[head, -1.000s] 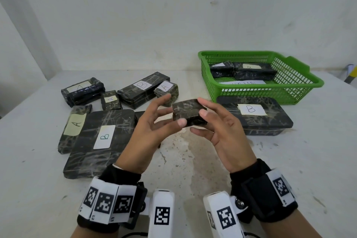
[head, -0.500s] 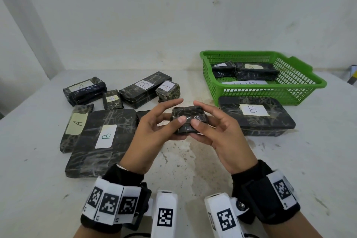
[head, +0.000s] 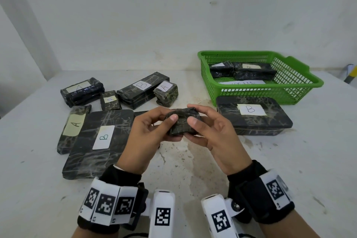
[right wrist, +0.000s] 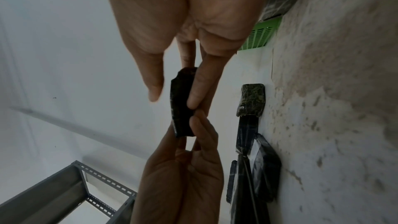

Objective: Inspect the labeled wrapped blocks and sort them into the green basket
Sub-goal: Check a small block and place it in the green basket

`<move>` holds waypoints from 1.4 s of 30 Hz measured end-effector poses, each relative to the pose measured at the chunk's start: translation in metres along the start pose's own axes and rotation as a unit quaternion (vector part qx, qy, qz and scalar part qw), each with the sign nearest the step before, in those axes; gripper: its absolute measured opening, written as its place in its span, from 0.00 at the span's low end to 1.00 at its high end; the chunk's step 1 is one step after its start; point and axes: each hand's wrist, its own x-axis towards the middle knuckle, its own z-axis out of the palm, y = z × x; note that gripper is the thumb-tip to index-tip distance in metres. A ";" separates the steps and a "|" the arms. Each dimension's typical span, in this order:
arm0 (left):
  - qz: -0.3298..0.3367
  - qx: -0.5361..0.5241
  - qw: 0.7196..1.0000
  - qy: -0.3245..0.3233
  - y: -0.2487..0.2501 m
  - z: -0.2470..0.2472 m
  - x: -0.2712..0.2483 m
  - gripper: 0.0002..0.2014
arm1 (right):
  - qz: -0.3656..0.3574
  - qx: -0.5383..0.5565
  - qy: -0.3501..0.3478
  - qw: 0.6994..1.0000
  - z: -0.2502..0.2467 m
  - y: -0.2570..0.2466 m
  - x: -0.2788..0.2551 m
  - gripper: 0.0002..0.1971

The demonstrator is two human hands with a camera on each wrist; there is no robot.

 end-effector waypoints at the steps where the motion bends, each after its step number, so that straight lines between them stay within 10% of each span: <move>1: -0.002 -0.001 1.000 -0.002 0.000 0.000 0.000 0.09 | -0.004 -0.003 0.007 1.000 0.000 0.001 0.000 0.20; 18: -0.030 -0.012 0.999 -0.021 -0.001 0.003 0.001 0.12 | -0.021 -0.037 0.063 0.997 0.000 0.001 -0.002 0.01; 42: -0.046 0.018 0.998 -0.026 -0.002 0.004 0.001 0.08 | 0.001 -0.049 0.067 0.997 -0.001 0.004 -0.001 0.06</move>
